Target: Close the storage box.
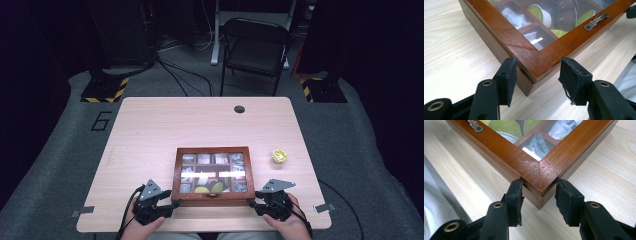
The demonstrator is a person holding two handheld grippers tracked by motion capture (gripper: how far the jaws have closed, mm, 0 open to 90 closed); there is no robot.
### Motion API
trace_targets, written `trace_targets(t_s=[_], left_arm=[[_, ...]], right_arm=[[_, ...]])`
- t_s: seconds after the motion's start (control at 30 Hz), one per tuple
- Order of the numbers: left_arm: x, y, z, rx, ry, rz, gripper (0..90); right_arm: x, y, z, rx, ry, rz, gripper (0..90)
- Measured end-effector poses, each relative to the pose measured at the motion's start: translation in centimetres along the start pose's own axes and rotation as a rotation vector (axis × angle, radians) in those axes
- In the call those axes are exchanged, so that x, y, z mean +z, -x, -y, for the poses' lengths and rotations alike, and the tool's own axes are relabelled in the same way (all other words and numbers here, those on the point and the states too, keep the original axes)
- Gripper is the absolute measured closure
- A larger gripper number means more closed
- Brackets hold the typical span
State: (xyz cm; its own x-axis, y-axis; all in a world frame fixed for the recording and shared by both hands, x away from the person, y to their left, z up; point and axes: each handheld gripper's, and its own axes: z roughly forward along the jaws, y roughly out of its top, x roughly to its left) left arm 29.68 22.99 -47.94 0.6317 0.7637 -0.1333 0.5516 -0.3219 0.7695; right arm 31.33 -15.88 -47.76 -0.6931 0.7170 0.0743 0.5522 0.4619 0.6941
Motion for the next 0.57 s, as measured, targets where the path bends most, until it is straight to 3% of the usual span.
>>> trace_targets(t_s=[0.1, 0.23, 0.43, 0.57], left_arm=[[-0.1, -0.1, 0.0, 0.005, -0.001, 0.006, 47.2], [-0.4, -0.2, -0.1, -0.020, 0.017, 0.003, 45.2], [-0.9, -0.8, -0.2, -0.046, 0.053, -0.012, 40.2], [-1.0, -0.9, -0.2, -0.050, 0.049, 0.000, 39.0]], right_arm=[[-0.2, 0.1, 0.0, -0.004, -0.004, -0.022, 56.3], [-0.8, 0.3, 0.1, 0.018, 0.000, -0.053, 53.0], [-2.1, 0.9, 0.3, 0.055, 0.050, -0.026, 45.6], [-2.3, 1.0, 0.3, 0.051, 0.068, -0.021, 43.6]])
